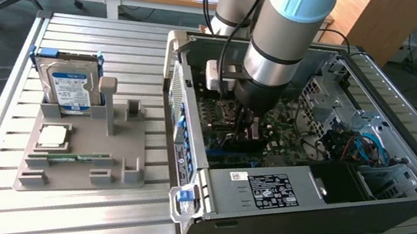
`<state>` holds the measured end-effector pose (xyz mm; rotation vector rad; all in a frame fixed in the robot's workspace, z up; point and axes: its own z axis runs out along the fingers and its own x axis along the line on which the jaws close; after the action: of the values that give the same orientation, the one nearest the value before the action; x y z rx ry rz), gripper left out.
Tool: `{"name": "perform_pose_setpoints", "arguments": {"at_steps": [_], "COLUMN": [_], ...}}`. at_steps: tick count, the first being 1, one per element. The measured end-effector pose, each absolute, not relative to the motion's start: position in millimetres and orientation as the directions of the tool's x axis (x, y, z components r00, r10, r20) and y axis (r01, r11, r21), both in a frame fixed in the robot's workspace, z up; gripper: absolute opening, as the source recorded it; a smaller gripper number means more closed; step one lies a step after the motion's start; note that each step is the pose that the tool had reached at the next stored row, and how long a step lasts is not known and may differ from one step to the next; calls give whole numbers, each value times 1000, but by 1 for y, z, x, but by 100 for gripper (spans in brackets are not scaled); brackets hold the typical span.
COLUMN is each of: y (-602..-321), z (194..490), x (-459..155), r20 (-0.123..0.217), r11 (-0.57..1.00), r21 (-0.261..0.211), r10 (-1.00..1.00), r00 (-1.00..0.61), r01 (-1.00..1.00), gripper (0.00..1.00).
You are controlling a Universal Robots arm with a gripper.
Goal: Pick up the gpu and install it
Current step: 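Insert the gpu into the slot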
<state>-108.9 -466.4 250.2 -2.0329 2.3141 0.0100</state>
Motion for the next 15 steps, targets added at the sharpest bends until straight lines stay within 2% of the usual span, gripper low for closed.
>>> {"name": "perform_pose_setpoints", "arguments": {"at_steps": [15], "y": [-466], "z": [249], "x": [-110], "r20": [-50], "r11": [156], "r21": [-36], "r10": [-987], "r00": [-154], "r01": [-987], "gripper": [27]}}
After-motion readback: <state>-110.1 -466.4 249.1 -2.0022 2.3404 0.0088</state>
